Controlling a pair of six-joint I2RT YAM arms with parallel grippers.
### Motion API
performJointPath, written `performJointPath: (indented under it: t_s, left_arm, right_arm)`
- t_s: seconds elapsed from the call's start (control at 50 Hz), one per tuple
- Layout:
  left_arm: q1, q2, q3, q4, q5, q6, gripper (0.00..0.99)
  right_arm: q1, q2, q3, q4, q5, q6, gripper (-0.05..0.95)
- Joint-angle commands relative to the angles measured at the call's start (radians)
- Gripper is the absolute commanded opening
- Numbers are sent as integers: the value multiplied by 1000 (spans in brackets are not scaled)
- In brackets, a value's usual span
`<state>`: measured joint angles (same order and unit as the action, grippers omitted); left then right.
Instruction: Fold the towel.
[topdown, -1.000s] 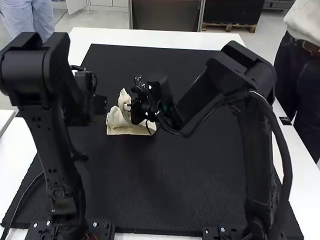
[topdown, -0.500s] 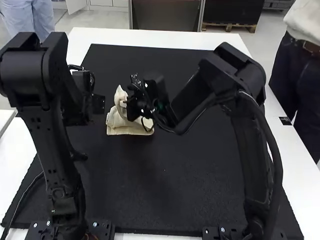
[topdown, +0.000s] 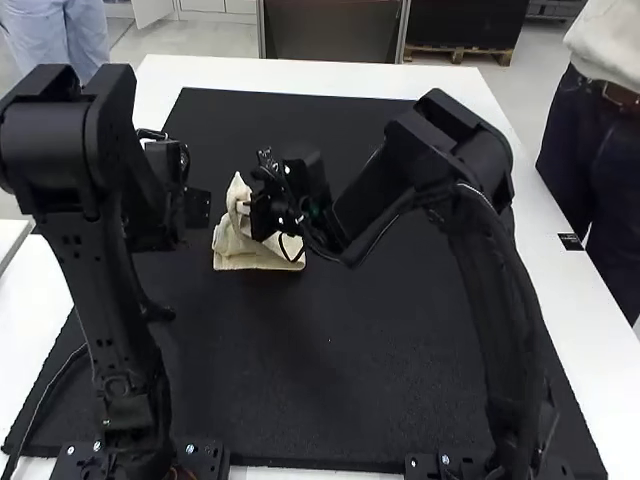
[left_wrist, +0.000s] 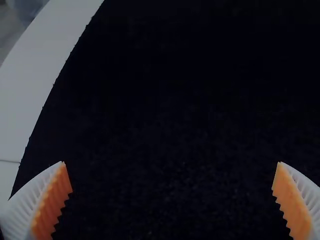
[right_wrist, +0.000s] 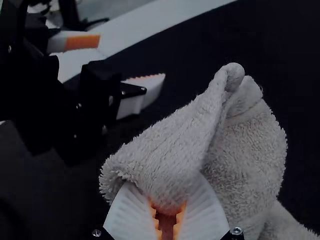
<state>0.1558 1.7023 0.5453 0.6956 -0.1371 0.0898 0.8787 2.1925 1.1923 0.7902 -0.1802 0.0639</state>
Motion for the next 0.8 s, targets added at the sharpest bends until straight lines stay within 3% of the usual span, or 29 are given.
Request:
performJointPath:
  t_s: [0.0,0.56,0.64,0.78]
  left_arm:
    - [7,-33,18,2,17,11,944]
    - [4,-39,18,-1,31,11,944]
    - [4,-39,16,-1,33,11,944]
    - [2,-39,15,1,34,10,944]
  right_arm:
    - [0,24,16,27,-15,31,67]
    - [-6,104,81,37,-15,28,118]
    - [-3,113,90,37,-15,28,270]
    - [-3,116,90,37,-15,28,303]
